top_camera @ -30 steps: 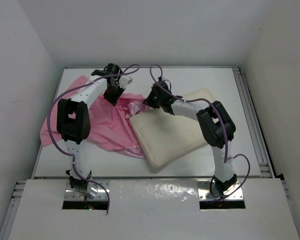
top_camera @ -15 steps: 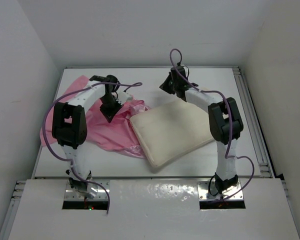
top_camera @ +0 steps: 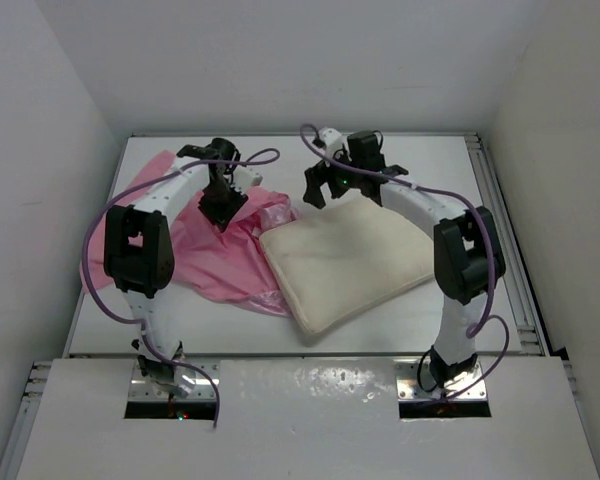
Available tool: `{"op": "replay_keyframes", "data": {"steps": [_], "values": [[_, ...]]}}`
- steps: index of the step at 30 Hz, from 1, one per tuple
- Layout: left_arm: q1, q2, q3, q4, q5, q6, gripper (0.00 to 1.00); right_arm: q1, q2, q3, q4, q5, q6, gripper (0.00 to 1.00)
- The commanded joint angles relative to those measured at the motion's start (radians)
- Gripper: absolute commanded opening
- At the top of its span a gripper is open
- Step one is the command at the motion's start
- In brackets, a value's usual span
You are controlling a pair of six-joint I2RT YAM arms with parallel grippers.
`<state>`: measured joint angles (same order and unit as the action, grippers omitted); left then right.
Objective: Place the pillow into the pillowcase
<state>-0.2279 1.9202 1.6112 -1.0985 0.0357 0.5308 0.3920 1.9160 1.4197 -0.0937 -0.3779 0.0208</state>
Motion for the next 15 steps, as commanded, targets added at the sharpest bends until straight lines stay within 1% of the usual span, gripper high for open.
{"op": "replay_keyframes", "data": {"steps": [1,2,3,4,7,8,9,10,12,15], "values": [[-0.010,-0.027,0.046,0.083,-0.022,-0.060,0.34,0.047,0.052,0.012,-0.176,-0.155,-0.363,0.99],[-0.008,-0.026,0.043,0.104,-0.022,-0.066,0.38,0.071,0.054,-0.005,-0.175,-0.148,-0.402,0.99],[-0.008,-0.021,0.033,0.147,-0.031,-0.083,0.39,0.085,0.052,-0.024,-0.164,-0.139,-0.463,0.99],[-0.010,-0.006,0.035,0.161,-0.031,-0.087,0.39,0.094,0.051,-0.051,-0.155,-0.109,-0.485,0.99],[-0.008,0.033,0.053,0.151,0.022,-0.077,0.40,0.122,0.070,-0.033,-0.190,-0.084,-0.541,0.99],[-0.010,0.039,0.052,0.143,0.039,-0.074,0.41,0.126,0.080,-0.013,-0.221,-0.090,-0.558,0.99],[-0.008,0.043,0.047,0.137,0.061,-0.069,0.41,0.128,0.104,0.007,-0.303,-0.104,-0.597,0.99],[-0.010,0.054,0.044,0.131,0.075,-0.066,0.42,0.128,0.112,0.048,-0.345,-0.117,-0.617,0.99],[-0.008,0.057,0.036,0.115,0.102,-0.057,0.42,0.140,0.129,0.074,-0.444,-0.128,-0.678,0.99],[-0.010,0.050,0.018,0.100,0.148,-0.039,0.43,0.153,0.158,0.096,-0.489,-0.159,-0.691,0.98]]}}
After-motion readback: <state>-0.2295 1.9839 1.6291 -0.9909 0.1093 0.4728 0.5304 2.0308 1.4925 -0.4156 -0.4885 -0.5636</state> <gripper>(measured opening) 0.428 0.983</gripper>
